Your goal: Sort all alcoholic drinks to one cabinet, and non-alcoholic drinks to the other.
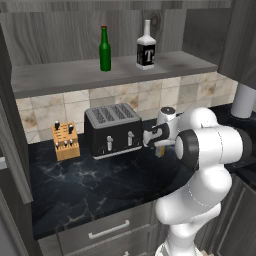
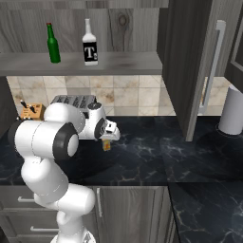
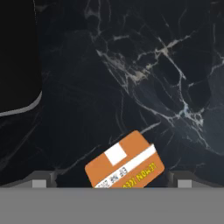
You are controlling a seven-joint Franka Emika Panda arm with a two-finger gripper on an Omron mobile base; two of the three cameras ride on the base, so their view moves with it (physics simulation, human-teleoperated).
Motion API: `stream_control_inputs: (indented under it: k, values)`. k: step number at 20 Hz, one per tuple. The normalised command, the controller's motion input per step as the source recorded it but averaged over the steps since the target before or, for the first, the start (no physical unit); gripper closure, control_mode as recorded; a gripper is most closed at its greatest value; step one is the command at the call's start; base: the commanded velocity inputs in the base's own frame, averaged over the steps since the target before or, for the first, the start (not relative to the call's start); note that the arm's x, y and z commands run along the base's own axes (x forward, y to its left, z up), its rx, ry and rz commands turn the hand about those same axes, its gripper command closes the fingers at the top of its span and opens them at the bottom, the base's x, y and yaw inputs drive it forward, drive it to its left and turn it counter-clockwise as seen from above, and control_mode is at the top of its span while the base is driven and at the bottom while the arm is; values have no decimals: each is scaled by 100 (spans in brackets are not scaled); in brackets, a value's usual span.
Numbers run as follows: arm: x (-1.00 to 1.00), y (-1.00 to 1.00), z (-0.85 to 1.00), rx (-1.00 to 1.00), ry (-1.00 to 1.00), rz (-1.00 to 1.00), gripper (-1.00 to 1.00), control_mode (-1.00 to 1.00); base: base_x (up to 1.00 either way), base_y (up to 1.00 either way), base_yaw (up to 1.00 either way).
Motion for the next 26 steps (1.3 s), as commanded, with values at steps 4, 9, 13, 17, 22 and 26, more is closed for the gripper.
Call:
stream_control_inputs:
  k: [4,9,13,17,22,26]
  values:
    - [21,0,-15,0,0,0,-100,-100,0,0,0]
    - [3,0,-14,0,0,0,-100,-100,0,0,0]
    - [0,0,-15,0,0,-1,-100,-100,0,0,0]
    - [0,0,-12,0,0,-2,100,-100,0,0,0]
    - [0,0,0,0,0,0,100,-100,0,0,0]
    - [-5,0,0,0,0,0,100,-100,0,0,0]
